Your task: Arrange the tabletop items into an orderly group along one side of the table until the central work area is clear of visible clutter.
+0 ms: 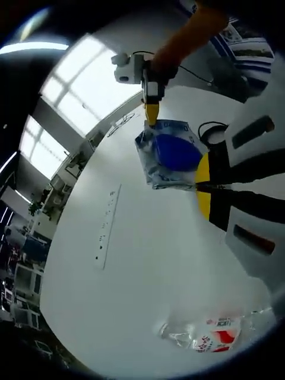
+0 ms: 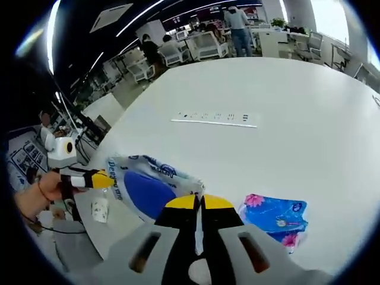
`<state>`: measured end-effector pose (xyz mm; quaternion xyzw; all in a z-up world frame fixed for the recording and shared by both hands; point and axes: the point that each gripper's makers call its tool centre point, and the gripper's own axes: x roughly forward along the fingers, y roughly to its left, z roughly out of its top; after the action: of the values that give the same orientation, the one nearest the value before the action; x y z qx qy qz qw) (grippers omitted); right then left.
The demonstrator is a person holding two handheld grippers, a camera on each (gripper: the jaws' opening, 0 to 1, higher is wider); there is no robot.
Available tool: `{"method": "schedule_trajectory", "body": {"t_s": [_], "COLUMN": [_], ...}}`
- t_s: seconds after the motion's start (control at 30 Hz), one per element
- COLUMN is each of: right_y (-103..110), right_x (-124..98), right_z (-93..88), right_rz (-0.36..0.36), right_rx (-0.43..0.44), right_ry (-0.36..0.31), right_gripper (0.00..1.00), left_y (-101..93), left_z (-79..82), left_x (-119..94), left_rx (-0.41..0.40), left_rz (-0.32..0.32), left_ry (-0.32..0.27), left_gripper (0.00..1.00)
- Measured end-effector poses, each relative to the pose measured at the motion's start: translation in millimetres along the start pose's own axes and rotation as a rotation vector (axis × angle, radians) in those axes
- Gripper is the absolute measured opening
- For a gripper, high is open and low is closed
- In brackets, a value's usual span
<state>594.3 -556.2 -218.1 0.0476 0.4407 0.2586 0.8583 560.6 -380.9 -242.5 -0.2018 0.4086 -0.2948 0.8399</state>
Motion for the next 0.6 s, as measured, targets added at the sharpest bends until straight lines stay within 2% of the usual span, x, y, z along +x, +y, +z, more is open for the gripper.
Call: {"method": "schedule_trajectory", "body": {"t_s": [0.37,0.6], "right_y": [-11.8,-16.4], "right_x": [16.5,22.3], "right_z": [-10.5,-12.8], "right_rz": [-0.043,-0.05], "right_rx": [-0.049,-0.051], "right_ry": [0.076,0.096], "right_gripper": [0.0,0.0], "left_y": [8.5,12.7], "left_z": [-8.0,-9.9], "left_x": [14.0,19.2], "left_rx": [-0.022,-0.033], "left_rz": [0.014,0.017], "left_ry": [0.047,0.062], "left_gripper": [0.0,0.0]}}
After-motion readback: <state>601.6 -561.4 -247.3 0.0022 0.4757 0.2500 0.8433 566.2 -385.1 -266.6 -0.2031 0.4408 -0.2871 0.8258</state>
